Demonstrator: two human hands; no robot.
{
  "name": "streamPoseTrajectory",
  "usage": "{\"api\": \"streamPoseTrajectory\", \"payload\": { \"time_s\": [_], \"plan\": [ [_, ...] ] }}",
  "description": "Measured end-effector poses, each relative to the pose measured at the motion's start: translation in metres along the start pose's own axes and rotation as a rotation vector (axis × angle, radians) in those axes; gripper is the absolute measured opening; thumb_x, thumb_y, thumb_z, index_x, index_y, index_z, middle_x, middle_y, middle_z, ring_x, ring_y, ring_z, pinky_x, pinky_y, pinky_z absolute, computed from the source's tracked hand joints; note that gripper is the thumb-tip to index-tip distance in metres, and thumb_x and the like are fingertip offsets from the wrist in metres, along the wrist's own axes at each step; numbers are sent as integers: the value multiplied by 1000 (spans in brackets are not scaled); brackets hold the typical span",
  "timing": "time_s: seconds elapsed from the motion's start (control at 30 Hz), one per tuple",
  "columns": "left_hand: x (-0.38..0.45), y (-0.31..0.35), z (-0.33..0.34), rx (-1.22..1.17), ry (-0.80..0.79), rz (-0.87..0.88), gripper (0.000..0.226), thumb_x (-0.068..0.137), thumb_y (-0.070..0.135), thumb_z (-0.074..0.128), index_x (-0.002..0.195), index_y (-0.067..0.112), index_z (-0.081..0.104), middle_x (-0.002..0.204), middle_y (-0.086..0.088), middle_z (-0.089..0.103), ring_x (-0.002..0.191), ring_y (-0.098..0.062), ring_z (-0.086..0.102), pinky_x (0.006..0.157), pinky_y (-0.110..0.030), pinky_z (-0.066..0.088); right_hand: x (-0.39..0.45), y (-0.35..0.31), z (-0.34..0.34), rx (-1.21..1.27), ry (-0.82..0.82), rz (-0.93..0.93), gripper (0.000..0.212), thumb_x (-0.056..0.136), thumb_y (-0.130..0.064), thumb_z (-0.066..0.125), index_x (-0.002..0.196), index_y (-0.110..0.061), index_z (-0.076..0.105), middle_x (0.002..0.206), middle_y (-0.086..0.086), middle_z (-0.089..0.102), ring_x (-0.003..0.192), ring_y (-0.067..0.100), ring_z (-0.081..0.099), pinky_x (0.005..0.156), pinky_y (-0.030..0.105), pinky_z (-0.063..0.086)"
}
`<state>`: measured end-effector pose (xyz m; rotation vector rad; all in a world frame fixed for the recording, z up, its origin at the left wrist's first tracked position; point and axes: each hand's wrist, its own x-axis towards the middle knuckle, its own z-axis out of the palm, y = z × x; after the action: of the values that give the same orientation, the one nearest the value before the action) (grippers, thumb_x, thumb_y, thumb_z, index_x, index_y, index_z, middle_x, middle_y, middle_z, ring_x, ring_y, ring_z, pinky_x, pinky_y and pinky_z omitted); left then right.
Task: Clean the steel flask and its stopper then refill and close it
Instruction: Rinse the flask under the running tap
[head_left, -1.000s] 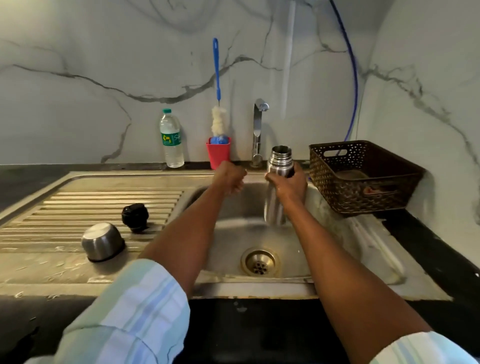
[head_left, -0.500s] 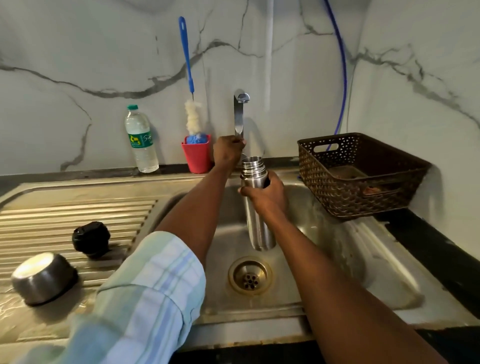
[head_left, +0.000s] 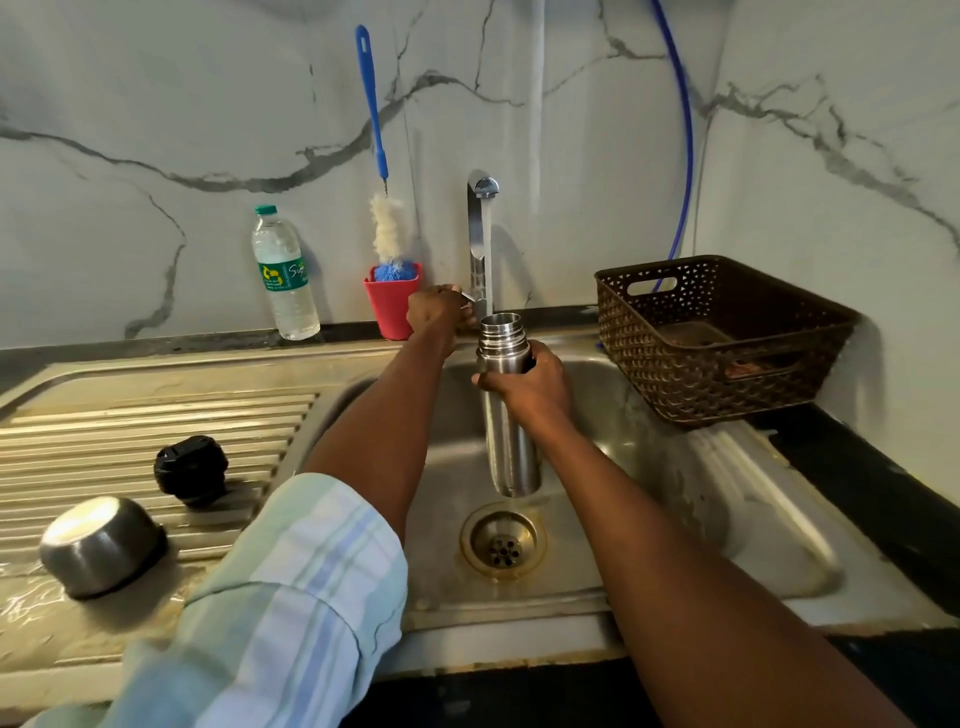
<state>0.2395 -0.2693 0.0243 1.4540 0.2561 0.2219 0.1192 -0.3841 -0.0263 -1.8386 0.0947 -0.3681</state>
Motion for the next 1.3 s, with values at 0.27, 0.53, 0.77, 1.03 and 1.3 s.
{"api": "streamPoseTrajectory", "payload": {
  "time_s": [0.27, 0.53, 0.77, 1.03, 1.3],
  "plan": [
    [-64, -27, -34, 200, -336, -169, 30, 101, 36, 50, 105, 11, 67, 92, -9, 69, 78, -22, 65, 68, -35, 54, 4, -1, 2, -52, -19, 5, 57, 68, -47, 83, 115, -21, 61, 109, -2, 68, 97, 19, 62, 84, 32, 50],
    [-112, -48, -61, 136, -539, -109, 31, 89, 18, 60, 120, 22, 60, 112, -11, 67, 101, -27, 64, 82, -38, 53, -4, -10, 4, -60, -64, -50, 44, 93, -45, 58, 129, -20, 59, 119, 7, 68, 106, 25, 64, 92, 39, 52],
    [-111, -55, -51, 139, -446, 23, 46, 83, 6, 71, 124, 23, 58, 107, -8, 71, 92, -22, 70, 66, -28, 54, -3, -11, 7, -26, -116, 8, 50, 103, -33, 46, 149, -17, 38, 145, 8, 50, 128, 25, 51, 108, 41, 42],
    [-99, -61, -49, 237, -369, 91, 37, 82, 2, 69, 110, 24, 59, 103, -6, 71, 94, -22, 69, 77, -31, 56, 3, -2, 12, 1, -112, 104, 22, 92, -31, 59, 109, -18, 62, 101, 3, 69, 90, 20, 66, 84, 41, 56],
    [-95, -67, -44, 324, -332, 110, 60, 82, 6, 75, 128, 17, 38, 114, -7, 61, 101, -21, 64, 86, -37, 57, 4, -3, 11, -7, -88, 120, 26, 92, -24, 52, 114, -12, 61, 103, 7, 67, 89, 21, 62, 70, 30, 45]
  ]
}}
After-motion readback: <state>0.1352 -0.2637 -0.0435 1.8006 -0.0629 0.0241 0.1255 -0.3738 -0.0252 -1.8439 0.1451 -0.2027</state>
